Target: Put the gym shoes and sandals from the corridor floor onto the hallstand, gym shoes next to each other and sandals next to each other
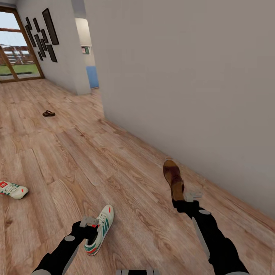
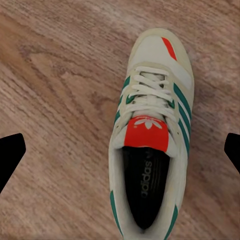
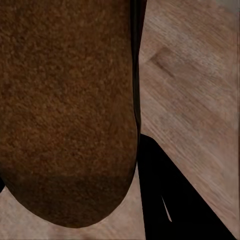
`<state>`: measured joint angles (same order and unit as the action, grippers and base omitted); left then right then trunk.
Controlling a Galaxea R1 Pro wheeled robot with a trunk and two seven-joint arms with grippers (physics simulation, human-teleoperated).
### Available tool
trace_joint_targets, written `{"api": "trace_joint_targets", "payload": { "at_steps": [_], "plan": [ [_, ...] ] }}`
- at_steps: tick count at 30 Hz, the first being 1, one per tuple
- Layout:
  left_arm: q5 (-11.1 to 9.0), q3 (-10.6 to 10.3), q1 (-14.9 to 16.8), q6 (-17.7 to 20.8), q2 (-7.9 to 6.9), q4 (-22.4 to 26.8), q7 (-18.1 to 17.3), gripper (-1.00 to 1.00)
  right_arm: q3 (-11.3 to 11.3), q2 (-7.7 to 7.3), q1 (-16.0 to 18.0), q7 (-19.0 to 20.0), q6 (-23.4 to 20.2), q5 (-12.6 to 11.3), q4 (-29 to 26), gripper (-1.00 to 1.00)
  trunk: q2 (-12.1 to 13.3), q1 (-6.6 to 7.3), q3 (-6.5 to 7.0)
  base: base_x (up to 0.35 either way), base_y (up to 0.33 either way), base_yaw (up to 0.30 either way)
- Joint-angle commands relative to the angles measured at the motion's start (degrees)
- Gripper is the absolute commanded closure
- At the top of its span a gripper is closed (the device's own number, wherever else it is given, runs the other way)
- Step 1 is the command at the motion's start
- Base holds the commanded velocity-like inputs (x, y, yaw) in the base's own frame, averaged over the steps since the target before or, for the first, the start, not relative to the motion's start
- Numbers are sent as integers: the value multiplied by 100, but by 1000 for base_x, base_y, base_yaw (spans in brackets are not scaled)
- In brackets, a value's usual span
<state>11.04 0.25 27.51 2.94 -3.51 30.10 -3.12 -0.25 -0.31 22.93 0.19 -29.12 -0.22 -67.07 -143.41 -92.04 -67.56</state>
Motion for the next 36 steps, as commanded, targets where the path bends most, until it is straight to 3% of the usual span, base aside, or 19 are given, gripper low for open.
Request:
{"api": "trace_joint_targets", "payload": {
  "at_steps": [1, 11, 19, 26, 36],
  "plan": [
    [39, 3, 0, 31, -1, 14, -22, -100, 0, 1, 3, -11, -37, -21, -188, 100, -2, 1, -5, 0, 0, 0],
    [41, 8, 0, 32, -1, 13, -22, -100, 16, 14, 1, -27, -41, -22, -495, 100, -2, 1, -24, 0, 0, 0],
    [41, -97, 0, 32, -1, 13, -22, -100, 16, 14, 2, -28, -41, -22, -503, 100, -12, -20, -270, 0, 0, 0],
    [39, -121, 0, 32, 7, 13, -22, -100, 16, 14, 1, -28, -41, -22, -502, 100, -12, -20, -300, 0, 0, 0],
    [40, -121, 0, 32, 8, 13, -22, -100, 16, 14, 1, -28, -41, -22, -501, 100, -26, -46, -610, 0, 0, 0]
  ]
}}
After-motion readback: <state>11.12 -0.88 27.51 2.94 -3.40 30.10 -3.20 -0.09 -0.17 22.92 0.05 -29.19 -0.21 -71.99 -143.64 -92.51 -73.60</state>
